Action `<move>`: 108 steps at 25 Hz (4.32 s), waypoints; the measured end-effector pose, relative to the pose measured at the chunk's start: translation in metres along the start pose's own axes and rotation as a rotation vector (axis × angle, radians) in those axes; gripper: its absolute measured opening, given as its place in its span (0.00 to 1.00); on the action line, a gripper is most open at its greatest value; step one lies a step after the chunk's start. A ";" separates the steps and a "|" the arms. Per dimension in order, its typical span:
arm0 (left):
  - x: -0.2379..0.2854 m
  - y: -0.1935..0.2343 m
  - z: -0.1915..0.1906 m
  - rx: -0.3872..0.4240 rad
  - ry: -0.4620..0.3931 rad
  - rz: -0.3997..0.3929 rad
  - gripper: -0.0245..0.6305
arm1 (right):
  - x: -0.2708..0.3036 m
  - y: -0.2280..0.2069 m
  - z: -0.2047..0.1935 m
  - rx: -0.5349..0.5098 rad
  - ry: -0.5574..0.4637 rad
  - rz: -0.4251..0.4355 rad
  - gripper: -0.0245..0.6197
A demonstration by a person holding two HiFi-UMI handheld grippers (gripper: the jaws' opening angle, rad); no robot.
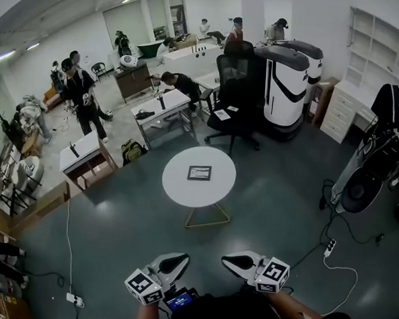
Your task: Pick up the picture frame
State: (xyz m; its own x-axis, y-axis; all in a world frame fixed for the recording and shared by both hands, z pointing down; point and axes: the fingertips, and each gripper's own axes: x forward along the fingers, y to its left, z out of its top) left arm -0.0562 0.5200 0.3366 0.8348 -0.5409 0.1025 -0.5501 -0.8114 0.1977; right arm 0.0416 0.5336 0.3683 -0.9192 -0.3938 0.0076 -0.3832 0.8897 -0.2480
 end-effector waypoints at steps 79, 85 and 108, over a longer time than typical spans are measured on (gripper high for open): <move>0.203 0.245 0.064 -0.049 0.066 0.120 0.04 | 0.112 -0.345 0.046 0.176 0.011 0.019 0.04; 0.218 0.283 0.069 -0.056 0.052 0.088 0.04 | 0.127 -0.373 0.048 0.177 0.027 -0.018 0.04; 0.246 0.572 0.118 -0.127 0.053 0.014 0.04 | 0.311 -0.534 0.087 0.245 0.100 -0.204 0.04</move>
State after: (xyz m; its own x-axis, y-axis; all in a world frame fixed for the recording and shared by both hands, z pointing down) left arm -0.1683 -0.1030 0.3596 0.8288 -0.5370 0.1573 -0.5574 -0.7672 0.3174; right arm -0.0317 -0.0842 0.4192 -0.8350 -0.5224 0.1729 -0.5379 0.7084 -0.4571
